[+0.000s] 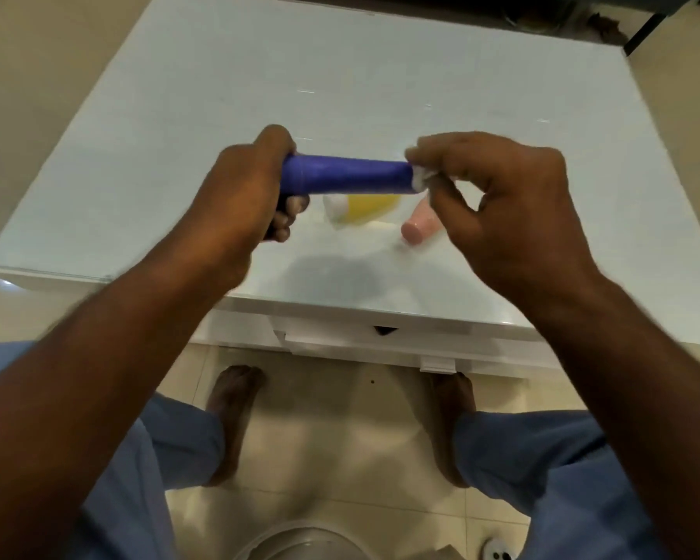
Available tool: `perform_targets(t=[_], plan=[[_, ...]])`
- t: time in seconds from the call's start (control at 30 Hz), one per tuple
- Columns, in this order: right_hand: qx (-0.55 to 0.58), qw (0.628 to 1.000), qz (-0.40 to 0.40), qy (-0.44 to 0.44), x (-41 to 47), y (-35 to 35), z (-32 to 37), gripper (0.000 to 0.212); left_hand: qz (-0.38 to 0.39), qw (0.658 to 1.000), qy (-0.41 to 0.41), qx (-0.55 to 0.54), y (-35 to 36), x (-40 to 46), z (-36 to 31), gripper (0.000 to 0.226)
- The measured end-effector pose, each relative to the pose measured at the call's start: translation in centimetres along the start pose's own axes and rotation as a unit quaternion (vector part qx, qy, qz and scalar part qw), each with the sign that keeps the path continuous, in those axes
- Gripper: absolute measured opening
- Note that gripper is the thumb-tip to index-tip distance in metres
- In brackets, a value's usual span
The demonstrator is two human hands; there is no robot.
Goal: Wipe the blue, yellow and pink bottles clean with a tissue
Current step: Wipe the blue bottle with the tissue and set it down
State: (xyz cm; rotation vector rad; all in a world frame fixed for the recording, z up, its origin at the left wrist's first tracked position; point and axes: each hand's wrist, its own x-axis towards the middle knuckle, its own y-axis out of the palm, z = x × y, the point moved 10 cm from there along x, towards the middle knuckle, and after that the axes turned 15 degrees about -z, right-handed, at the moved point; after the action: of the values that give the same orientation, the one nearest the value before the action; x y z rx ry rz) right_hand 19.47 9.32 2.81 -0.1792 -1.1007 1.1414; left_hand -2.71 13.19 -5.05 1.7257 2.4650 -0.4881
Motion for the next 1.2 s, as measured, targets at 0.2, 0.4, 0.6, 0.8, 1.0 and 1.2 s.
perform_targets(t=[0.2, 0.4, 0.6, 0.8, 1.0, 1.2], plan=[[-0.007, 0.99, -0.012, 0.141, -0.5, -0.3, -3.9, 0.025, -0.057, 0.977, 0.189, 0.08, -3.8, 1.5, -4.1, 0.034], [0.0, 0.985, -0.022, 0.173, -0.5, -0.4, -3.7, 0.021, -0.05, 0.968, 0.209, 0.126, -4.5, 2.3, -4.0, 0.04], [0.001, 0.985, -0.008, 0.174, -0.8, 0.1, -3.3, 0.021, 0.023, 0.943, 0.167, 0.286, -3.3, 3.4, -1.2, 0.037], [-0.008, 0.985, 0.004, 0.175, -1.1, 0.4, -3.4, 0.021, -0.029, 0.893, 0.196, 0.404, -3.0, 4.5, -0.5, 0.04], [-0.019, 0.981, 0.06, 0.181, -1.9, 1.6, -3.3, 0.021, -0.026, 0.862, 0.21, 0.46, -1.2, 4.7, 0.3, 0.035], [-0.13, 0.947, 0.257, 0.144, -5.2, 5.8, -2.3, 0.036, -0.01, 0.851, 0.205, 0.483, 0.2, 4.8, 1.5, 0.036]])
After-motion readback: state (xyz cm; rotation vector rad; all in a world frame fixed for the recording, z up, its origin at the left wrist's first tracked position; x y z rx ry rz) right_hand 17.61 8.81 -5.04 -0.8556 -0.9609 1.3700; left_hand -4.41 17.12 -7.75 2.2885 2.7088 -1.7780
